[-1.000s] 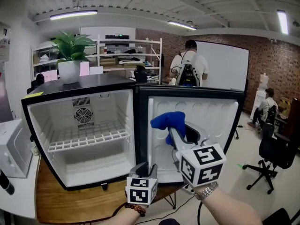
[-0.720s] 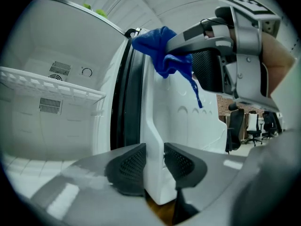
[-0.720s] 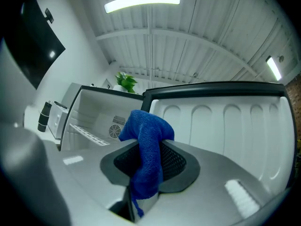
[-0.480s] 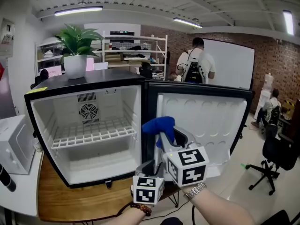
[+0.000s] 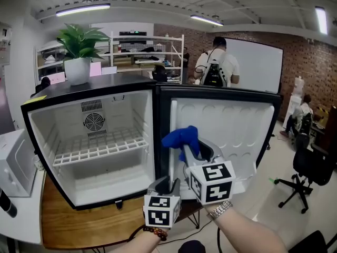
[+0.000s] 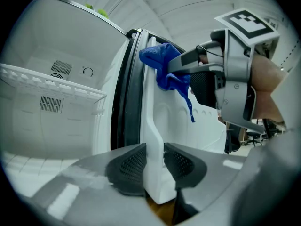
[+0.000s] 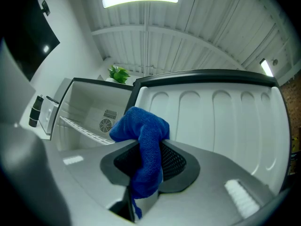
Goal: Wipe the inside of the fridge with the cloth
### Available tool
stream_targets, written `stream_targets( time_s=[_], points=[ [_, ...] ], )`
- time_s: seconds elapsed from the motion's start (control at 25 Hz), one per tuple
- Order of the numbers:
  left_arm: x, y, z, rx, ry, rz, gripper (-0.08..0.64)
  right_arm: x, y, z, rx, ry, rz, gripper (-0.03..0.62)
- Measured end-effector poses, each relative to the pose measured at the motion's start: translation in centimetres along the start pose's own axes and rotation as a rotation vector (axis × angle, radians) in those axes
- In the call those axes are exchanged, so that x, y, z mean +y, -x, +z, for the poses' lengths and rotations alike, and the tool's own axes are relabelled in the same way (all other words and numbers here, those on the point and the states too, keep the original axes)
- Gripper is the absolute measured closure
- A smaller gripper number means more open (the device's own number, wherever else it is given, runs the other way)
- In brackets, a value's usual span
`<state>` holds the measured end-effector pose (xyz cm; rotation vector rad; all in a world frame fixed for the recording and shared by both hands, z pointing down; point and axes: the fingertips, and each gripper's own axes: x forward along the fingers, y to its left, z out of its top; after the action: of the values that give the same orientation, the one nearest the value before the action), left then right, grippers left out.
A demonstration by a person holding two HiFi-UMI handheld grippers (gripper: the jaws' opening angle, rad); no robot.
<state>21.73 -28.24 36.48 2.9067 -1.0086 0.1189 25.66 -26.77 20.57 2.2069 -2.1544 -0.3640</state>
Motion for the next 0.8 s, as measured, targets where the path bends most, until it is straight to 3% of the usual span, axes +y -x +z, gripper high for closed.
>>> stream_targets(
  time_s=[0.8],
  points=[
    [-0.1, 0.3, -0.1, 0.004, 0.0, 0.01, 0.442, -10.7, 5.5, -1.6, 0.022, -0.014, -0.197, 0.492]
  ],
)
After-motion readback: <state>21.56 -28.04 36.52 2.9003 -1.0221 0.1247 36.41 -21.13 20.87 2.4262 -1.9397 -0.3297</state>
